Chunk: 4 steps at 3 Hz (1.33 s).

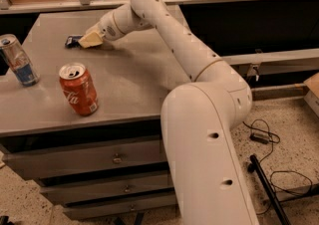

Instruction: Move rxbar blueberry near coke can

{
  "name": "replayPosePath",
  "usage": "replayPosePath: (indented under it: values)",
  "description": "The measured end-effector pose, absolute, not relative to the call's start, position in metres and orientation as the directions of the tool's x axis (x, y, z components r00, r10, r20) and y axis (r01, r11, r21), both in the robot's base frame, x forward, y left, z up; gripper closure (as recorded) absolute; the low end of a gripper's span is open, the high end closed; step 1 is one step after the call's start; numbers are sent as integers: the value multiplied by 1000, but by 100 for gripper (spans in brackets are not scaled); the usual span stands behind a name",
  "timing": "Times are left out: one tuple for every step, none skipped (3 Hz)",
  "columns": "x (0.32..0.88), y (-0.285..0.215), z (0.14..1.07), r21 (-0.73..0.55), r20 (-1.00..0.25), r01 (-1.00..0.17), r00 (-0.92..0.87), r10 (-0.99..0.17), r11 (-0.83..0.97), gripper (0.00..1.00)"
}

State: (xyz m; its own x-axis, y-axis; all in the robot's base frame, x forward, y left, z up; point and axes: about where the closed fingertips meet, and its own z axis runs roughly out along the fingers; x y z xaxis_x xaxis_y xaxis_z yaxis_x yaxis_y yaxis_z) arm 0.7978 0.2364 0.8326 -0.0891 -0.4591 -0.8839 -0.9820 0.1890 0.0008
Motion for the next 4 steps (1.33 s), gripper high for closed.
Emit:
replayPosePath:
  values:
    - [798,236,833,1,-884,-982,-89,-459,189,100]
    - [798,236,833,0,-884,-982,-89,-459,189,100]
    - [798,236,833,0,-884,-982,-89,-459,189,100]
    - [798,236,833,0,-884,-982,-89,-459,189,100]
